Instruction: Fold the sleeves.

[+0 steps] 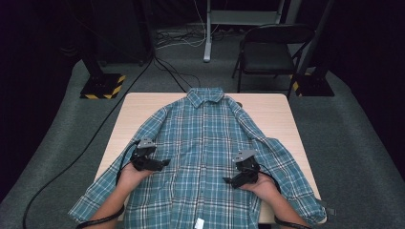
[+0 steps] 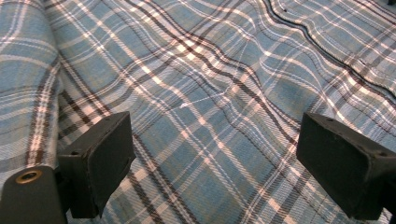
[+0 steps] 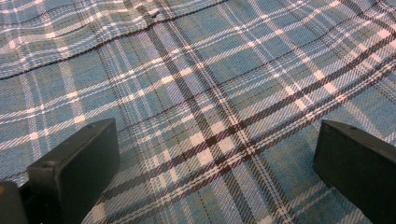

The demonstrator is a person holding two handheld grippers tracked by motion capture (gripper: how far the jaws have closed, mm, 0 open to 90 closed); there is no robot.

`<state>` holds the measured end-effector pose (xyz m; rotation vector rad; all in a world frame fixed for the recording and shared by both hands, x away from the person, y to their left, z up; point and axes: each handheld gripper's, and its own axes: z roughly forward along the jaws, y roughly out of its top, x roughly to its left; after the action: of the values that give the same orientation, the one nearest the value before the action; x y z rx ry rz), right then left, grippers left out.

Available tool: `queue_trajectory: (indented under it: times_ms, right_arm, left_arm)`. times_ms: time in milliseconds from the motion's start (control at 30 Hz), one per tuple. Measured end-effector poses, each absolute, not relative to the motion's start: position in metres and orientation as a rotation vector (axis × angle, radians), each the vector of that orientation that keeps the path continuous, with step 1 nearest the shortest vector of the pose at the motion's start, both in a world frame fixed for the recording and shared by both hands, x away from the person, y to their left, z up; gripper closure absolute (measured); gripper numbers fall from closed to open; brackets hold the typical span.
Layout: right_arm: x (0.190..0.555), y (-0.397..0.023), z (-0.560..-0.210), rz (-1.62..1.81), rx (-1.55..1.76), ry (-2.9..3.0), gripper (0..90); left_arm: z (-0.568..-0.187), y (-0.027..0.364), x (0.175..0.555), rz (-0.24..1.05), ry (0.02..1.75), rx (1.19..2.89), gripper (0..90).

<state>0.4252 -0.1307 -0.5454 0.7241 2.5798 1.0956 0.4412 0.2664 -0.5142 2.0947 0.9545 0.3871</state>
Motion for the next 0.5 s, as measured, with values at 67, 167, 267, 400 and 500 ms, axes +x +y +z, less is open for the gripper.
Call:
queue_trajectory:
  times_ms: [67, 167, 267, 400, 500]
  right_arm:
    - [0.425, -0.131, -0.545, 1.096, 0.724, 2.58, 0.0]
    - [0.425, -0.131, -0.545, 1.096, 0.725, 2.58, 0.0]
    - [0.425, -0.131, -0.545, 1.095, 0.725, 2.58, 0.0]
    - [0.425, -0.131, -0.545, 1.095, 0.725, 2.58, 0.0]
    - [0.425, -0.131, -0.545, 1.094, 0.725, 2.581, 0.0]
  left_arm:
    - [-0.514, 0.268, 0.441, 0.388, 0.962, 2.095, 10.5]
    - [-0.514, 0.27, 0.442, 0.393, 0.966, 2.095, 10.9]
    - [-0.513, 0.274, 0.442, 0.396, 0.973, 2.09, 11.2]
    - [-0.512, 0.278, 0.443, 0.399, 0.983, 2.085, 11.2]
    - [-0.511, 0.287, 0.444, 0.408, 1.002, 2.065, 11.5]
